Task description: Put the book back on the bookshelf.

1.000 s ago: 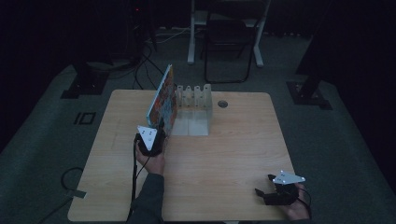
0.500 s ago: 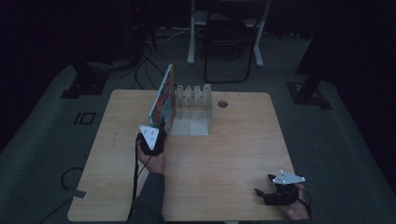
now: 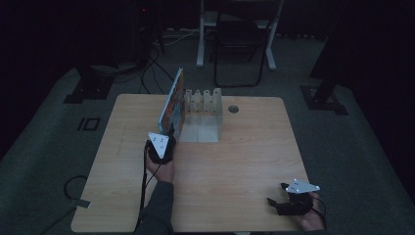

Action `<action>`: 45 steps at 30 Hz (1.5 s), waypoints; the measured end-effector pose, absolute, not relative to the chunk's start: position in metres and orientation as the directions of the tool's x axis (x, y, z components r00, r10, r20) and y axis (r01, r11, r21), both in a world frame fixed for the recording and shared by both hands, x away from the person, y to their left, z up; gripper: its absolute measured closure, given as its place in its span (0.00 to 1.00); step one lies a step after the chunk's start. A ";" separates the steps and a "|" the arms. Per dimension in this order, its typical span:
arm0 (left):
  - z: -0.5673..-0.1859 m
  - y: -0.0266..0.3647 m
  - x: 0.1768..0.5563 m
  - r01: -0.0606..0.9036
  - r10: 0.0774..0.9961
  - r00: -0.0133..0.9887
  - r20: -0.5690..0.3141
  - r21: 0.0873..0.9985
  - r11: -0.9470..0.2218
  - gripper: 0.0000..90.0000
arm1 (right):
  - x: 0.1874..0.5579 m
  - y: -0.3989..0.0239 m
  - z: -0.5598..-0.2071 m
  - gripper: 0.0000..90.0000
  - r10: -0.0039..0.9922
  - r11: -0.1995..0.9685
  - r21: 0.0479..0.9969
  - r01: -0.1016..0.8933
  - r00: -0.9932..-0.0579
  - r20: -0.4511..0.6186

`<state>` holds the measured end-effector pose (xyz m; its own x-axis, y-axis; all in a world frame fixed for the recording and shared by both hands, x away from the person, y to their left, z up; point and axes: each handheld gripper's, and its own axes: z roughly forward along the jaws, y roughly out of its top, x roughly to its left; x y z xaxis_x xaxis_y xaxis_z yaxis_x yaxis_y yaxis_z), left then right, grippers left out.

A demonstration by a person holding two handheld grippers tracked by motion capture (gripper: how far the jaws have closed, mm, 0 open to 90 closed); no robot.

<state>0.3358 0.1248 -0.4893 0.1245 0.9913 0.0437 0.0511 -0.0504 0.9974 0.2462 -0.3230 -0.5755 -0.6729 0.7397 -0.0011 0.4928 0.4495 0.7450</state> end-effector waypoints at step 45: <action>-0.503 0.127 0.323 0.049 0.991 0.130 0.028 0.998 -0.035 0.90 | 0.246 -0.323 -0.576 0.17 0.740 0.449 0.744 0.495 -0.672 0.000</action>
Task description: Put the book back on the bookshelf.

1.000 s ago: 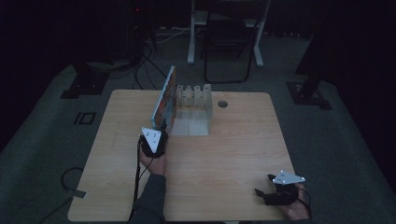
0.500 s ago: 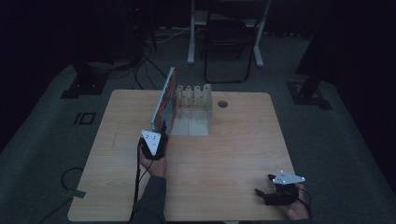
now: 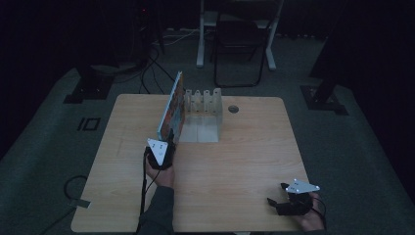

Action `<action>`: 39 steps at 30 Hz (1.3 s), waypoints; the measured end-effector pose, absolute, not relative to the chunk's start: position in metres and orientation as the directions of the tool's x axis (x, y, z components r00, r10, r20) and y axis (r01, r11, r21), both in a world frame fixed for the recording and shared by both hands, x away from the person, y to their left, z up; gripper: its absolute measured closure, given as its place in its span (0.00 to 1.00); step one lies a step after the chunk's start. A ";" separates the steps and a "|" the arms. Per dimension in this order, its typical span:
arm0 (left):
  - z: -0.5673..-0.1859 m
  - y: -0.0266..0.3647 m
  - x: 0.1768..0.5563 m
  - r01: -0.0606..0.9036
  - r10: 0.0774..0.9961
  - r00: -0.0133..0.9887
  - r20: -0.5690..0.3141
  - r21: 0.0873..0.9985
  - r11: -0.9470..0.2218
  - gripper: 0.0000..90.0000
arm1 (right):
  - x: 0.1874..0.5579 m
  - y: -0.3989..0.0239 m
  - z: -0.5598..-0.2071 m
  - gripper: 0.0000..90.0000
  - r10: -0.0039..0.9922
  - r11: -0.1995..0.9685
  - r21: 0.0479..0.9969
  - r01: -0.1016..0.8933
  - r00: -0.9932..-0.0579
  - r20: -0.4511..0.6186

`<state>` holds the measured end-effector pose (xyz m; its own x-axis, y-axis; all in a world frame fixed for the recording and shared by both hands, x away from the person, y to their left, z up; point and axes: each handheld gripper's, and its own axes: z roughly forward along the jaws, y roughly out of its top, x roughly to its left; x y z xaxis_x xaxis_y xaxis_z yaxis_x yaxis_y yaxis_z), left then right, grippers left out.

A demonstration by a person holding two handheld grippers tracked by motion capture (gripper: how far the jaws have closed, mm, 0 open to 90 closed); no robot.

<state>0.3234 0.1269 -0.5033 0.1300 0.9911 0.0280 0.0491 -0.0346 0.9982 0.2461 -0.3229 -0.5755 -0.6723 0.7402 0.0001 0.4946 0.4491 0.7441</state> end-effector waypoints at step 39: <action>-0.503 0.138 0.320 0.009 0.988 0.139 0.062 0.998 -0.064 0.84 | 0.246 -0.323 -0.576 0.17 0.740 0.449 0.744 0.495 -0.673 0.001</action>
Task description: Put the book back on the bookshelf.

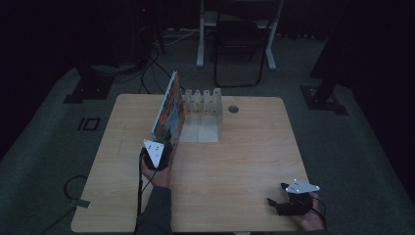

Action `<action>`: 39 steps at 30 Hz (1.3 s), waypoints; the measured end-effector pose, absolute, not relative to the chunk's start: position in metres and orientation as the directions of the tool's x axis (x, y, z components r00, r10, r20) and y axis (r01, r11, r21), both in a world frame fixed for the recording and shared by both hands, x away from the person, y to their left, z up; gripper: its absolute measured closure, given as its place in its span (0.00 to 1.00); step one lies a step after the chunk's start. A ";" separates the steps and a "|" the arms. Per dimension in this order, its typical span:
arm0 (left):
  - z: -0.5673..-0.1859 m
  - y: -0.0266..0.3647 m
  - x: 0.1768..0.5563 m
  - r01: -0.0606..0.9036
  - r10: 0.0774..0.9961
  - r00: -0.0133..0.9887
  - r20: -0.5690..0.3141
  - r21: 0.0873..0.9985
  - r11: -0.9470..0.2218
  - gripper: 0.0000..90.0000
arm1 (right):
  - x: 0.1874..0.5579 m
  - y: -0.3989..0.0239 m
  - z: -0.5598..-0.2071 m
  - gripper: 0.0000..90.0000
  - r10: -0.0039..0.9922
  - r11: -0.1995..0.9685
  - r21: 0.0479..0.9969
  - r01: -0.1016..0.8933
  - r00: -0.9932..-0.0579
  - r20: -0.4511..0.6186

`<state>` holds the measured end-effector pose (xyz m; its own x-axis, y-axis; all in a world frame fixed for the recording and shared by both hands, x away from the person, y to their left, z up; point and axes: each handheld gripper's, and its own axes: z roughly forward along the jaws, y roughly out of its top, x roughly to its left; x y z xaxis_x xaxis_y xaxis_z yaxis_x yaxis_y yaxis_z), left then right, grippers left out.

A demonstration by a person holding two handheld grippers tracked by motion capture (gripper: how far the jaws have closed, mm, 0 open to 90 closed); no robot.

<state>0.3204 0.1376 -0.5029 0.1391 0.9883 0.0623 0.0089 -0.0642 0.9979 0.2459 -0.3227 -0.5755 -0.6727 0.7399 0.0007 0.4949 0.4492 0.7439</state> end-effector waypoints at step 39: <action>-0.510 0.154 0.293 0.141 0.939 0.343 0.031 0.987 -0.083 0.52 | 0.246 -0.323 -0.576 0.17 0.738 0.451 0.744 0.493 -0.674 -0.001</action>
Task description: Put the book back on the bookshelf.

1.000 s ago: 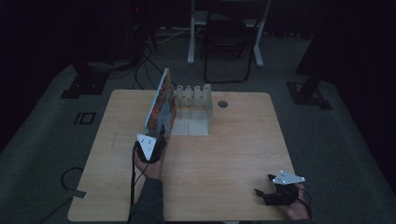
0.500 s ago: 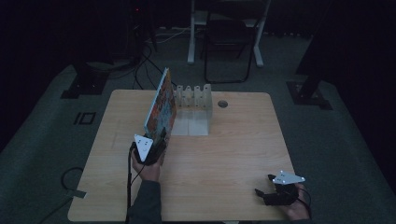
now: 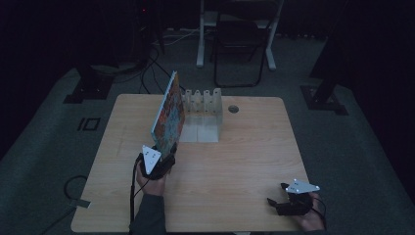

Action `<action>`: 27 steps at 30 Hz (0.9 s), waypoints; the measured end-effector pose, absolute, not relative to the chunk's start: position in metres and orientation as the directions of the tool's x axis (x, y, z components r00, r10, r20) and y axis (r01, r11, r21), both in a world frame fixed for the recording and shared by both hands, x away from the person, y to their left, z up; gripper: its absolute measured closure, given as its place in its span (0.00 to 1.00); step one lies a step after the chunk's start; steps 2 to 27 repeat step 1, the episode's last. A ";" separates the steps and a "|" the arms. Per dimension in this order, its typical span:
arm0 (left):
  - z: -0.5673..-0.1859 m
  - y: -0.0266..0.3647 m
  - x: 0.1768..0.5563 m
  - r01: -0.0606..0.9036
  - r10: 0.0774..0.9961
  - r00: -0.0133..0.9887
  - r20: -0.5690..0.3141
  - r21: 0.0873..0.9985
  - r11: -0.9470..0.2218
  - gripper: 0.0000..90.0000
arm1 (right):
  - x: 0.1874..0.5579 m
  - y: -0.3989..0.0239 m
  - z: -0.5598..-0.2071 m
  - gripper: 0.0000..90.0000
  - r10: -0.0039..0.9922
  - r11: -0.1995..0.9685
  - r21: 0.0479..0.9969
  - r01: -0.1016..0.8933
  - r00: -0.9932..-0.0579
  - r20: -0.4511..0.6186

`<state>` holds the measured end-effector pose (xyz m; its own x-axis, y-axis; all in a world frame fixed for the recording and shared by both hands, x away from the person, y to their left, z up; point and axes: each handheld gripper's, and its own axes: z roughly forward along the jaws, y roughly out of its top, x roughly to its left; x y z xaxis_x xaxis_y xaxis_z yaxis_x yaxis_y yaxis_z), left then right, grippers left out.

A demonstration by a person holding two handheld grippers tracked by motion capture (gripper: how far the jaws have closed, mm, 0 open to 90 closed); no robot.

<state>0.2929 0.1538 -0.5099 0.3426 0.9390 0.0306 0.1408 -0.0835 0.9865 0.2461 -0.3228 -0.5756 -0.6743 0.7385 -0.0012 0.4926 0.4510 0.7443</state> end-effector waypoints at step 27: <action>-0.511 0.155 0.291 0.147 0.937 0.348 0.023 0.986 -0.079 0.52 | 0.246 -0.323 -0.576 0.17 0.739 0.451 0.744 0.493 -0.674 -0.001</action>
